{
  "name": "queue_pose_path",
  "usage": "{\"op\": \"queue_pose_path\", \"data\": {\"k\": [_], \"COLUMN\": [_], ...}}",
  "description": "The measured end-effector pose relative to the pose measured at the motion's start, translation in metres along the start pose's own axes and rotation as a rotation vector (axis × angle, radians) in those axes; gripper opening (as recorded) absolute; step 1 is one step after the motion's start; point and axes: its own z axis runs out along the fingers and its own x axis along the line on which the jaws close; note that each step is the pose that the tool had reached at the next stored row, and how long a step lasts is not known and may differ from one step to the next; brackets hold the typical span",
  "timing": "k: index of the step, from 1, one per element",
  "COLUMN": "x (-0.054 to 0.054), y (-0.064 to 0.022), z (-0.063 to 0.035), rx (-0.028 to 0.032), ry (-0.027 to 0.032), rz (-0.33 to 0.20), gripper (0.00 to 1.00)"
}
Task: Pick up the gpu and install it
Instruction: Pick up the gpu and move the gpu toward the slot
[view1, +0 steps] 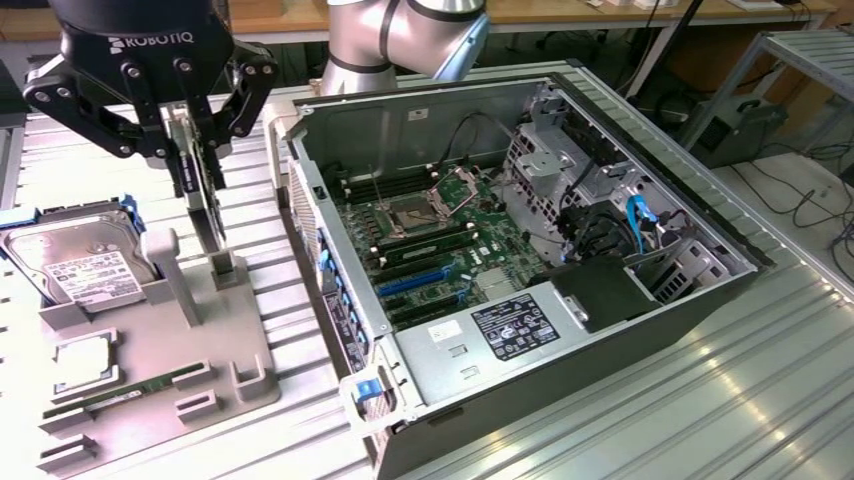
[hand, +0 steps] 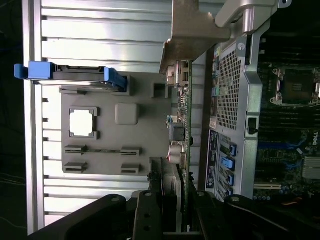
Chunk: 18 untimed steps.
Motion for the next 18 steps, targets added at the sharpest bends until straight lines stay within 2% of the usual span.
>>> {"op": "queue_pose_path", "data": {"k": [18], "x": [-0.011], "y": [-0.0005], "z": [0.0003], "rx": [0.0019], "ry": [0.0], "rz": [0.0], "gripper": [0.28]}}
